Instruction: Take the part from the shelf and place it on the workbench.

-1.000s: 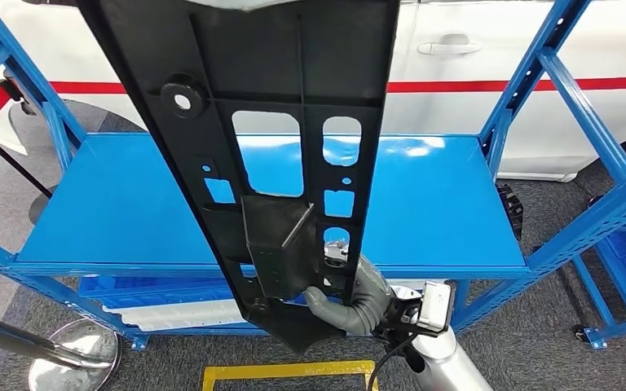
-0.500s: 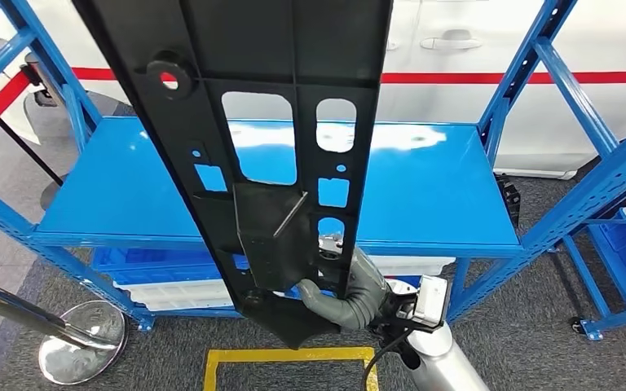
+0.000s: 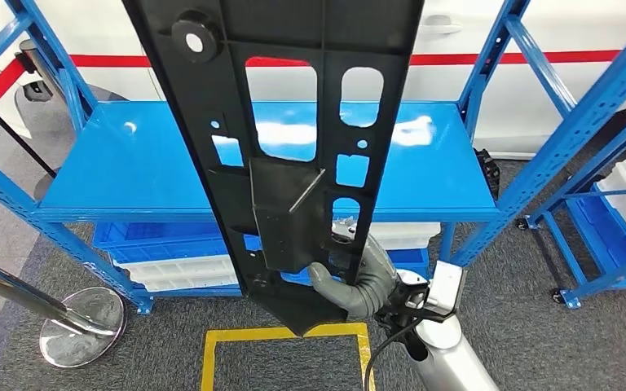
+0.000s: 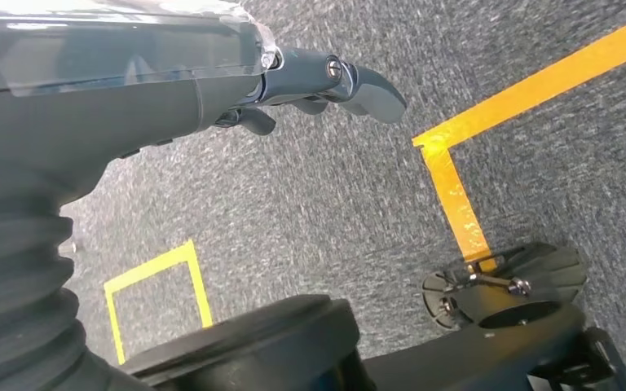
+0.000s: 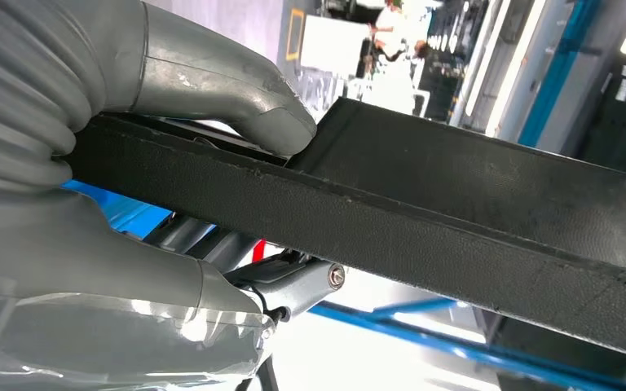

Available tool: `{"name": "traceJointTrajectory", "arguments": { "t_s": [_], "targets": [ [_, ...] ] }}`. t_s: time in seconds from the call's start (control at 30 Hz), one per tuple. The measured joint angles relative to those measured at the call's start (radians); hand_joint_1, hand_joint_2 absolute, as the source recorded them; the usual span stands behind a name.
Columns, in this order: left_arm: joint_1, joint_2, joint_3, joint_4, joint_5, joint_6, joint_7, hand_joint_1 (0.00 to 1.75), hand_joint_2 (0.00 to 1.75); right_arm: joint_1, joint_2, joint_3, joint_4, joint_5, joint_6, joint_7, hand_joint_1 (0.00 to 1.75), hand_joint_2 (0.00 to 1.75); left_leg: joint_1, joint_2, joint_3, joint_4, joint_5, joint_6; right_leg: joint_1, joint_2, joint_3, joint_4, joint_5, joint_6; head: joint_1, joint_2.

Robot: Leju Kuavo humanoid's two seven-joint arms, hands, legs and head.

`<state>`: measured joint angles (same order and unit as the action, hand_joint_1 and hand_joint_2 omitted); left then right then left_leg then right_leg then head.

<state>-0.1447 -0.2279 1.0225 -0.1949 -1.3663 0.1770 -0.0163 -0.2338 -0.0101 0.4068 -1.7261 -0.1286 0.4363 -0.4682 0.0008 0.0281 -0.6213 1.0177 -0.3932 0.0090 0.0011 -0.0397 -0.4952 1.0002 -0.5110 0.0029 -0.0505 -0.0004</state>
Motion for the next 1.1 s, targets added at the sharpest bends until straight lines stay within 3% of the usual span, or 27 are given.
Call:
{"name": "traceJointTrajectory", "arguments": {
  "t_s": [0.07, 0.13, 0.2, 0.23, 0.27, 0.3, 0.37, 0.43, 0.47, 0.53, 0.57, 0.6, 0.63, 0.7, 0.73, 0.77, 0.8, 0.83, 0.87, 0.9, 0.97, 1.03, 1.1],
  "targets": [
    [-0.001, 0.0, 0.0, 0.0, -0.001, 0.0, 0.001, 0.0, 1.75, 0.0, 0.0, -0.002, -0.001, -0.001, 0.001, 0.001, 1.75, 1.75, 0.002, 0.0, -0.009, 0.012, -0.017, -0.013, -0.004, 0.006, -0.015, -0.005, 0.021, -0.014, 0.0, 0.0],
    [-0.003, 0.0, 0.0, 0.0, 0.0, -0.001, 0.001, 0.0, 1.75, 0.0, 0.0, -0.002, -0.001, -0.001, 0.002, 0.001, 1.75, 1.75, 0.004, -0.01, -0.032, 0.083, -0.101, -0.024, -0.008, 0.009, -0.039, -0.009, 0.045, -0.027, 0.0, 0.0],
    [-0.008, 0.0, 0.0, 0.0, 0.002, -0.003, 0.001, 0.0, 1.75, 0.0, 0.0, -0.002, -0.001, -0.002, 0.002, 0.002, 1.75, 1.75, 0.005, -0.015, -0.055, 0.205, -0.19, -0.03, -0.007, 0.017, -0.07, -0.007, 0.069, -0.032, 0.0, 0.0],
    [-0.009, 0.0, 0.0, 0.0, 0.003, -0.003, 0.001, 0.0, 1.75, 0.0, 0.0, -0.002, 0.0, -0.004, 0.003, 0.003, 1.75, 1.75, 0.005, -0.016, -0.057, 0.255, -0.206, -0.031, -0.006, 0.023, -0.086, -0.006, 0.081, -0.031, 0.0, 0.0],
    [-0.009, 0.0, 0.0, 0.0, 0.003, -0.003, 0.002, 0.0, 1.75, 0.0, 0.0, -0.002, 0.0, -0.008, 0.004, 0.005, 1.75, 1.75, 0.005, -0.016, -0.046, 0.277, -0.196, -0.031, -0.006, 0.029, -0.103, -0.004, 0.093, -0.029, 0.0, 0.0],
    [-0.008, 0.0, 0.0, 0.0, 0.003, -0.003, 0.003, 0.0, 1.75, 0.0, 0.0, -0.002, 0.002, -0.011, 0.004, 0.007, 1.75, 1.75, 0.005, -0.017, -0.021, 0.267, -0.17, -0.03, -0.005, 0.036, -0.119, -0.001, 0.104, -0.027, 0.0, 0.0],
    [-0.002, 0.001, 0.0, 0.0, 0.004, -0.003, 0.005, 0.0, 1.75, -0.001, 0.0, -0.003, 0.004, -0.017, 0.005, 0.01, 1.75, 1.75, 0.005, -0.041, 0.07, 0.153, -0.125, -0.022, -0.005, 0.052, -0.148, 0.004, 0.126, -0.021, 0.0, 0.0],
    [0.005, 0.001, 0.0, 0.0, 0.009, -0.003, 0.004, 0.0, 1.75, -0.003, 0.002, -0.004, 0.005, -0.02, 0.007, 0.012, 1.75, 1.75, 0.005, -0.068, 0.154, 0.017, -0.135, -0.012, -0.002, 0.065, -0.167, 0.009, 0.147, -0.013, 0.0, 0.0],
    [0.009, 0.001, 0.001, 0.0, 0.016, -0.003, 0.001, 0.0, 1.75, -0.005, 0.003, -0.004, 0.006, -0.021, 0.011, 0.012, 1.75, 1.75, 0.005, -0.075, 0.172, -0.019, -0.145, -0.007, -0.002, 0.068, -0.171, 0.009, 0.158, -0.008, 0.0, 0.0],
    [0.016, 0.001, 0.007, 0.0, 0.038, -0.002, -0.008, 0.0, 1.75, -0.012, 0.009, -0.003, 0.015, -0.025, 0.025, 0.014, 1.75, 1.75, 0.005, -0.068, 0.166, -0.033, -0.136, 0.004, -0.004, 0.077, -0.178, 0.0, 0.181, 0.004, 0.0, 0.0],
    [0.019, 0.002, 0.013, 0.0, 0.05, -0.002, -0.012, 0.0, 1.75, -0.019, 0.015, -0.001, 0.025, -0.027, 0.034, 0.015, 1.75, 1.75, 0.006, -0.063, 0.158, -0.035, -0.124, 0.011, -0.004, 0.077, -0.185, 0.0, 0.177, 0.01, 0.0, 0.0],
    [0.022, 0.004, 0.02, 0.0, 0.061, -0.003, -0.012, 0.0, 1.75, -0.03, 0.023, 0.004, 0.037, -0.028, 0.041, 0.017, 1.75, 1.75, 0.008, -0.057, 0.147, -0.037, -0.11, 0.018, -0.004, 0.073, -0.195, 0.015, 0.152, 0.015, 0.0, 0.0],
    [0.024, 0.005, 0.028, 0.0, 0.071, -0.003, -0.011, 0.0, 1.75, -0.043, 0.032, 0.01, 0.053, -0.029, 0.047, 0.018, 1.75, 1.75, 0.009, -0.051, 0.133, -0.038, -0.095, 0.024, -0.005, 0.065, -0.21, 0.053, 0.109, 0.019, 0.0, 0.0],
    [0.023, 0.007, 0.041, 0.0, 0.082, -0.005, 0.002, 0.0, 1.75, -0.065, 0.053, 0.026, 0.083, -0.03, 0.053, 0.019, 1.75, 1.75, 0.006, -0.043, 0.101, -0.036, -0.071, 0.03, -0.009, 0.049, -0.241, 0.182, 0.003, 0.025, 0.0, 0.0],
    [0.022, 0.008, 0.046, 0.0, 0.085, -0.006, 0.011, 0.0, 1.75, -0.074, 0.062, 0.034, 0.097, -0.031, 0.057, 0.018, 1.75, 1.75, 0.004, -0.04, 0.085, -0.033, -0.06, 0.03, -0.011, 0.046, -0.25, 0.246, -0.022, 0.027, 0.0, 0.0],
    [0.019, 0.008, 0.051, 0.0, 0.088, -0.006, 0.022, 0.0, 1.75, -0.083, 0.071, 0.042, 0.111, -0.034, 0.061, 0.017, 1.75, 1.75, 0.003, -0.038, 0.069, -0.03, -0.049, 0.029, -0.012, 0.045, -0.249, 0.288, -0.022, 0.028, 0.0, 0.0],
    [0.016, 0.008, 0.056, 0.0, 0.093, -0.005, 0.031, 0.0, 1.75, -0.094, 0.08, 0.051, 0.124, -0.039, 0.066, 0.016, 1.75, 1.75, 0.002, -0.037, 0.052, -0.027, -0.039, 0.027, -0.012, 0.045, -0.231, 0.297, -0.003, 0.027, 0.0, 0.0],
    [0.013, 0.008, 0.06, 0.0, 0.096, -0.003, 0.038, 0.0, 1.75, -0.106, 0.089, 0.061, 0.136, -0.046, 0.07, 0.017, 1.75, 1.75, 0.002, -0.036, 0.037, -0.024, -0.029, 0.025, -0.012, 0.045, -0.195, 0.269, 0.024, 0.024, 0.0, 0.0],
    [0.01, 0.007, 0.066, 0.0, 0.099, -0.001, 0.04, 0.0, 1.75, -0.119, 0.099, 0.069, 0.146, -0.054, 0.073, 0.017, 1.75, 1.75, 0.001, -0.035, 0.024, -0.021, -0.021, 0.022, -0.011, 0.046, -0.144, 0.21, 0.042, 0.017, 0.0, 0.0],
    [0.008, 0.006, 0.07, 0.0, 0.101, 0.001, 0.039, 0.0, 1.75, -0.134, 0.109, 0.077, 0.153, -0.061, 0.075, 0.019, 1.75, 1.75, 0.0, -0.035, 0.014, -0.018, -0.013, 0.019, -0.007, 0.046, -0.086, 0.133, 0.043, 0.007, 0.0, 0.0],
    [0.006, 0.003, 0.076, 0.0, 0.101, 0.005, 0.034, 0.0, 1.75, -0.161, 0.125, 0.09, 0.165, -0.072, 0.077, 0.022, 1.75, 1.75, 0.003, -0.034, 0.004, -0.019, 0.005, 0.008, 0.002, 0.047, -0.008, 0.012, 0.02, -0.006, 0.0, 0.0],
    [0.007, 0.002, 0.079, 0.0, 0.101, 0.01, 0.028, 0.0, 1.75, -0.178, 0.133, 0.099, 0.174, -0.076, 0.077, 0.025, 1.75, 1.75, 0.007, -0.035, -0.001, -0.028, 0.024, -0.006, 0.007, 0.046, 0.003, -0.028, 0.022, -0.014, 0.0, 0.0],
    [0.008, 0.004, 0.082, 0.0, 0.103, 0.017, 0.022, 0.0, 1.75, -0.186, 0.139, 0.104, 0.184, -0.081, 0.078, 0.027, 1.75, 1.75, 0.007, -0.035, -0.012, -0.02, 0.006, -0.016, 0.002, 0.038, -0.007, -0.045, 0.049, -0.026, 0.0, 0.0]
  ]
}}
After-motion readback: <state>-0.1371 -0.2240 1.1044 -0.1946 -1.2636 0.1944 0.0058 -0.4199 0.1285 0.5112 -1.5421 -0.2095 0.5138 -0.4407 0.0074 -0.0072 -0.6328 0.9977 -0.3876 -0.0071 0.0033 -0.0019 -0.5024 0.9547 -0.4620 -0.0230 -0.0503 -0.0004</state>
